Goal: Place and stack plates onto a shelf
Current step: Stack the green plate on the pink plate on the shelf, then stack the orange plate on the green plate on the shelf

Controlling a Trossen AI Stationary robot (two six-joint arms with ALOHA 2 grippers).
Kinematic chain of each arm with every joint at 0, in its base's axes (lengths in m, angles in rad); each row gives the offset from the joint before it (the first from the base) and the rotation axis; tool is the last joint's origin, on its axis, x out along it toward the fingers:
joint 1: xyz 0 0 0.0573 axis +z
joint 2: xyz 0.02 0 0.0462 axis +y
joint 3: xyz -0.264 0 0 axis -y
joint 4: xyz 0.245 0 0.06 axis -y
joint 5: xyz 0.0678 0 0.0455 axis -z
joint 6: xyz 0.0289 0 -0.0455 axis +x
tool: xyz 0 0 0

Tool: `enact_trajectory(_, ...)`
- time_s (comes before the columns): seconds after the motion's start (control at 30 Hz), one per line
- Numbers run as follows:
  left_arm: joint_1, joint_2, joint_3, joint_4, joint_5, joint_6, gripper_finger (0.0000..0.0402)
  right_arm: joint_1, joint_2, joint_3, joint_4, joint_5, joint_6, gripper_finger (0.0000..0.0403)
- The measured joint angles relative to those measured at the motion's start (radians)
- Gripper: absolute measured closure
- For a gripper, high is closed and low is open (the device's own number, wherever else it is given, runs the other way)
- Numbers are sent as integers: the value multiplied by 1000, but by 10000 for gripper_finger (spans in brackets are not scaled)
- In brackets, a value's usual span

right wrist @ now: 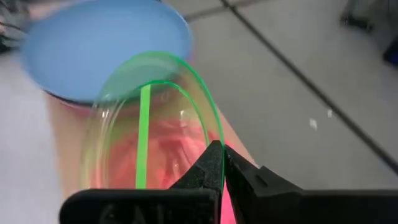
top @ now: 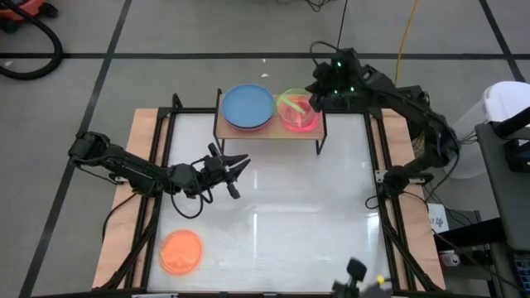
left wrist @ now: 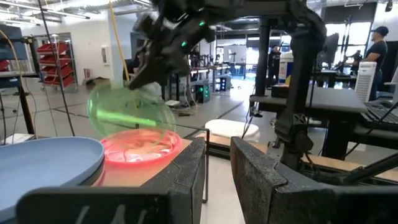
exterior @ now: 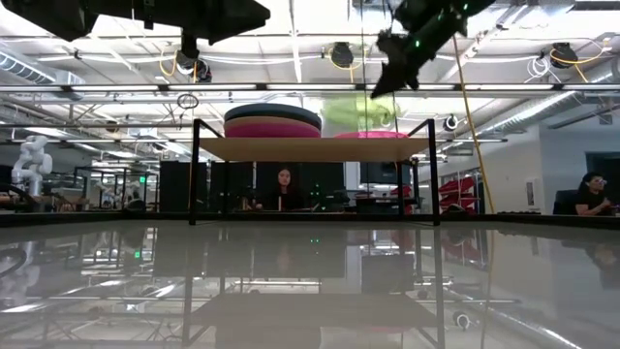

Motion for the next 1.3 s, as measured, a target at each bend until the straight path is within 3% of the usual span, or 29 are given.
enact_trajectory(0.27, 0, 0, 0, -44, 0, -21, 321, -92, 110, 4, -50, -25, -42, 403)
enact_trajectory(0.57, 0, 0, 0, -53, 0, -57, 321, -99, 179, 4, -47, -24, -44, 397)
enact_trajectory(0.7, 0, 0, 0, -54, 0, -62, 321, -99, 187, 3, -37, -14, -46, 368)
enact_trajectory(0.93, 0, 0, 0, -59, 21, -104, 321, -99, 118, 3, -17, 113, -54, 293)
enact_trajectory(1.1, -23, 0, 14, -80, 20, -77, 321, -59, -17, 3, -47, 6, -42, 264)
enact_trajectory(1.2, -55, -1, 116, -291, 6, -53, 321, 31, -121, 2, -63, -27, -45, 263)
enact_trajectory(1.3, -84, 4, 281, -738, -64, -107, 321, 146, -240, -37, -47, -28, -43, 266)
